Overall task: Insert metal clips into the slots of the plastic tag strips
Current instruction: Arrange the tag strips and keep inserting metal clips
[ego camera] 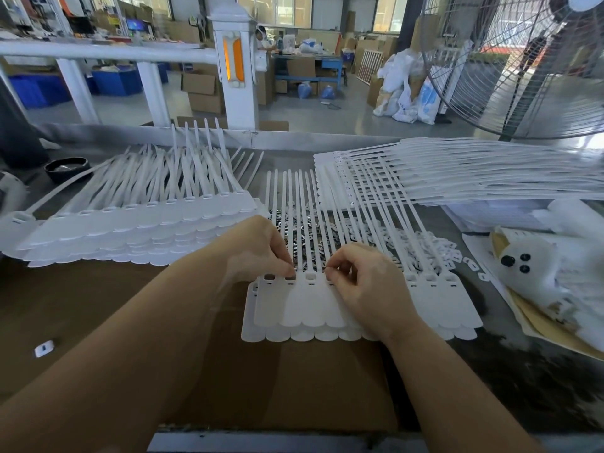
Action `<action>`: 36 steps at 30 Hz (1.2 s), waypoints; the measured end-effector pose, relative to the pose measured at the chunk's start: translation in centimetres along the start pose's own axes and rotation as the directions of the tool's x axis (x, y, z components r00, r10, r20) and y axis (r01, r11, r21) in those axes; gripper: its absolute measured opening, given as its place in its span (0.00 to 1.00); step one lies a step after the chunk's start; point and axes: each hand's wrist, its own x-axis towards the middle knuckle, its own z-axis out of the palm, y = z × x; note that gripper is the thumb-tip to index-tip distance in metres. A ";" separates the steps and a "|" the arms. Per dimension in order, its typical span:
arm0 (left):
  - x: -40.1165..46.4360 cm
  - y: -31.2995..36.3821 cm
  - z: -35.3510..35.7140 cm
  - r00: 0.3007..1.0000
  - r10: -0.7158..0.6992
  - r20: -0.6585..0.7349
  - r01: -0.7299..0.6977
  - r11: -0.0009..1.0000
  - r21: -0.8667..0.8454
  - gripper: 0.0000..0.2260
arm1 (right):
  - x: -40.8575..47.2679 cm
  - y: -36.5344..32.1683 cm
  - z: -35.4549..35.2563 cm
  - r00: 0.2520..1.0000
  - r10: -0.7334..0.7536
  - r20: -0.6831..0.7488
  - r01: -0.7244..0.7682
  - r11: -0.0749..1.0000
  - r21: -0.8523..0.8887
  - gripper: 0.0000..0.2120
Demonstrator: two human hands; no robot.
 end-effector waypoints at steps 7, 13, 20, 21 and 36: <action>0.5 -0.1 0.7 0.984 0.002 -0.176 -0.015 0.997 -0.070 0.04 | 0.1 -0.1 0.0 1.000 0.010 0.005 -0.010 1.000 0.015 0.02; 1.0 0.8 2.4 0.981 0.013 -0.192 -0.018 1.000 -0.022 0.03 | 0.1 -0.1 0.1 0.998 0.050 -0.034 -0.049 0.998 0.030 0.02; 1.7 0.8 2.6 0.983 -0.065 -0.173 0.068 0.998 0.013 0.05 | 0.1 0.1 0.0 0.997 0.064 -0.046 -0.064 0.998 0.006 0.02; 1.8 0.7 2.8 0.980 -0.061 -0.187 0.065 0.998 0.016 0.06 | 0.1 0.1 0.0 0.996 0.069 -0.050 -0.069 0.998 0.008 0.02; 3.9 1.3 4.0 0.970 -0.087 -0.226 0.121 0.983 0.141 0.15 | 0.1 0.3 0.1 0.994 0.081 -0.076 -0.084 0.995 -0.044 0.03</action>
